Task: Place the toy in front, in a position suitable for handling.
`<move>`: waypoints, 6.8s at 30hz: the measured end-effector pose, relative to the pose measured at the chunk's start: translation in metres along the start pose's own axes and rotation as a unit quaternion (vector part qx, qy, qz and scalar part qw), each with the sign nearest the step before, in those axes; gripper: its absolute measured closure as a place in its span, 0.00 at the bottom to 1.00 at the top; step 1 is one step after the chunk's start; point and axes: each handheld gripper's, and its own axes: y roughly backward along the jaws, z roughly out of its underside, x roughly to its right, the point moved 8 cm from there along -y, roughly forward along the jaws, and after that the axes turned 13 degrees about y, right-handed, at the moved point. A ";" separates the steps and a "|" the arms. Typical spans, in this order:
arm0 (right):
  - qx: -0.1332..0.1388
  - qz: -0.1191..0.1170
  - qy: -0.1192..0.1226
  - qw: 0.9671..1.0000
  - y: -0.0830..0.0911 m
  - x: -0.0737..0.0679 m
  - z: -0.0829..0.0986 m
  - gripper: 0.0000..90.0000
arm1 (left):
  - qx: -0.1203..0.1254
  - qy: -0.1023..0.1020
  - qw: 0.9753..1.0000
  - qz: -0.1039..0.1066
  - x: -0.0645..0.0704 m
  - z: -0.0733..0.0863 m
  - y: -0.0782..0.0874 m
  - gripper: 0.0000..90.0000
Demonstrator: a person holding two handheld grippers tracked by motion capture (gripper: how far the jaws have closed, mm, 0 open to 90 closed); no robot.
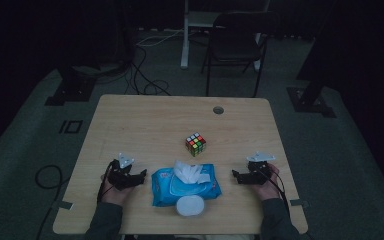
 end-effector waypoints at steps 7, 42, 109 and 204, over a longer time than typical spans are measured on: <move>0.001 0.001 0.000 1.000 0.001 0.000 0.001 0.15 | 0.000 0.002 1.000 -0.002 0.000 0.000 0.000 0.27; 0.001 -0.006 0.006 1.000 0.002 -0.002 0.001 0.13 | 0.016 -0.024 0.997 0.076 0.042 -0.001 0.055 0.42; 0.001 -0.007 0.005 1.000 0.002 -0.002 0.001 0.13 | -0.017 -0.102 0.994 0.027 0.048 0.014 0.047 1.00; 0.004 -0.004 0.005 1.000 0.004 -0.004 0.003 0.17 | 0.046 -0.093 0.993 -0.054 0.003 0.005 0.081 0.76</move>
